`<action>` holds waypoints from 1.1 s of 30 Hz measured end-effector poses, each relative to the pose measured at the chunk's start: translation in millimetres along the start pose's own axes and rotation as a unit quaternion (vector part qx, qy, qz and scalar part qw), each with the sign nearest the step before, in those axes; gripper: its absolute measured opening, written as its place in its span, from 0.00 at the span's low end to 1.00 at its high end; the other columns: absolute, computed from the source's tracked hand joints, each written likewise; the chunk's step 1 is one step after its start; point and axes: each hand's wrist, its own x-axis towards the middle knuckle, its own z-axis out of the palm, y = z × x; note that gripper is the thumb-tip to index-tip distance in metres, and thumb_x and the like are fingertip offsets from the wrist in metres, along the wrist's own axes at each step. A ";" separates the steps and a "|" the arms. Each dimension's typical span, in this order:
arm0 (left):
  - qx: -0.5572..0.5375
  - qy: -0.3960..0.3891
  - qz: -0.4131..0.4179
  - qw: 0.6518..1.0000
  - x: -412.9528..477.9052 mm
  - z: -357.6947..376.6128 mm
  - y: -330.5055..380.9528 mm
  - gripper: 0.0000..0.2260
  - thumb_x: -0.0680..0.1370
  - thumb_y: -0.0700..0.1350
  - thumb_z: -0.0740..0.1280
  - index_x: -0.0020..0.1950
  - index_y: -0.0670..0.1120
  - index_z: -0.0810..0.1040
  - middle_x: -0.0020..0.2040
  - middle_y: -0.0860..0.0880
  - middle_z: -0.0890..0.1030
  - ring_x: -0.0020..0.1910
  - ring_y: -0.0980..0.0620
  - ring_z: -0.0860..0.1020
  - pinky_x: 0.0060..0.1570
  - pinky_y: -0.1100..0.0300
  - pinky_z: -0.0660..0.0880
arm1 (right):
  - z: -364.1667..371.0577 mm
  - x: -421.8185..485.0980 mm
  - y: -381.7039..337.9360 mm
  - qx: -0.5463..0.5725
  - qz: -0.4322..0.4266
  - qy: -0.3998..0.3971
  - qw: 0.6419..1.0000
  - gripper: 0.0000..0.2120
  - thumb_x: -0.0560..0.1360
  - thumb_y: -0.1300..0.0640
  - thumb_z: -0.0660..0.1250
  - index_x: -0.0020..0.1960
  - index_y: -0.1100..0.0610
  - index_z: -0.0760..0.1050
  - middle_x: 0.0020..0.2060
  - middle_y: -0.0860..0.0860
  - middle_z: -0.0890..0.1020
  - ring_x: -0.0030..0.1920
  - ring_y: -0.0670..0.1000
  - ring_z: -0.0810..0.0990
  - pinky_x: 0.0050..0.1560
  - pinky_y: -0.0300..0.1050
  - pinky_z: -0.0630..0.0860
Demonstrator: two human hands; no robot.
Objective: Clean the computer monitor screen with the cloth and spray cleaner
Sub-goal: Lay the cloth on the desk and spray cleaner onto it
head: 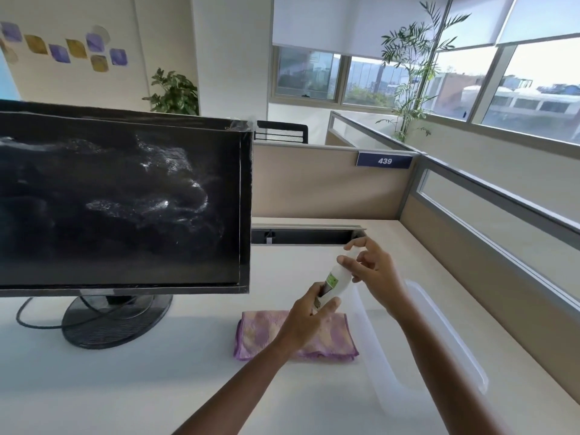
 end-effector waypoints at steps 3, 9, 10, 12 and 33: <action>-0.063 -0.012 -0.044 0.997 -2.0 -8.6 2.0 0.07 0.80 0.47 0.59 0.57 0.47 0.67 0.40 0.52 0.74 0.30 0.59 0.75 0.26 0.71 0.71 | 18.4 2.9 -1.4 0.053 0.025 0.023 0.998 0.07 0.74 0.55 0.67 0.50 0.53 0.71 0.38 0.52 0.79 0.39 0.51 0.80 0.36 0.41 0.78; -0.246 -0.058 -0.129 0.959 -19.8 -19.7 -10.9 0.16 0.77 0.58 0.56 0.49 0.48 0.77 0.33 0.53 0.77 0.27 0.59 0.73 0.27 0.69 0.70 | 50.4 2.1 0.2 0.115 0.068 0.040 0.990 0.07 0.75 0.55 0.66 0.50 0.56 0.71 0.39 0.53 0.81 0.36 0.49 0.78 0.28 0.32 0.73; -0.283 -0.058 -0.142 0.947 -22.7 -20.8 -14.1 0.18 0.75 0.60 0.57 0.47 0.48 0.78 0.32 0.53 0.77 0.27 0.59 0.73 0.26 0.68 0.70 | 54.9 1.6 0.9 0.120 0.074 0.031 0.990 0.07 0.75 0.54 0.66 0.50 0.56 0.71 0.39 0.53 0.81 0.36 0.49 0.78 0.28 0.32 0.73; -0.343 -0.052 -0.163 0.924 -27.0 -23.0 -20.4 0.20 0.72 0.62 0.58 0.44 0.47 0.79 0.30 0.53 0.77 0.26 0.59 0.72 0.25 0.68 0.69 | 62.5 0.8 2.9 0.133 0.094 -0.001 0.987 0.05 0.75 0.54 0.65 0.48 0.55 0.72 0.40 0.54 0.81 0.37 0.49 0.78 0.32 0.35 0.74; 0.076 0.056 -0.164 0.982 -39.7 -12.2 -44.2 0.19 0.79 0.55 0.56 0.63 0.43 0.68 0.53 0.41 0.79 0.43 0.45 0.79 0.36 0.60 0.73 | 98.2 -19.8 64.2 0.154 0.210 0.091 0.961 0.12 0.80 0.59 0.58 0.60 0.61 0.74 0.52 0.58 0.79 0.46 0.55 0.80 0.40 0.40 0.77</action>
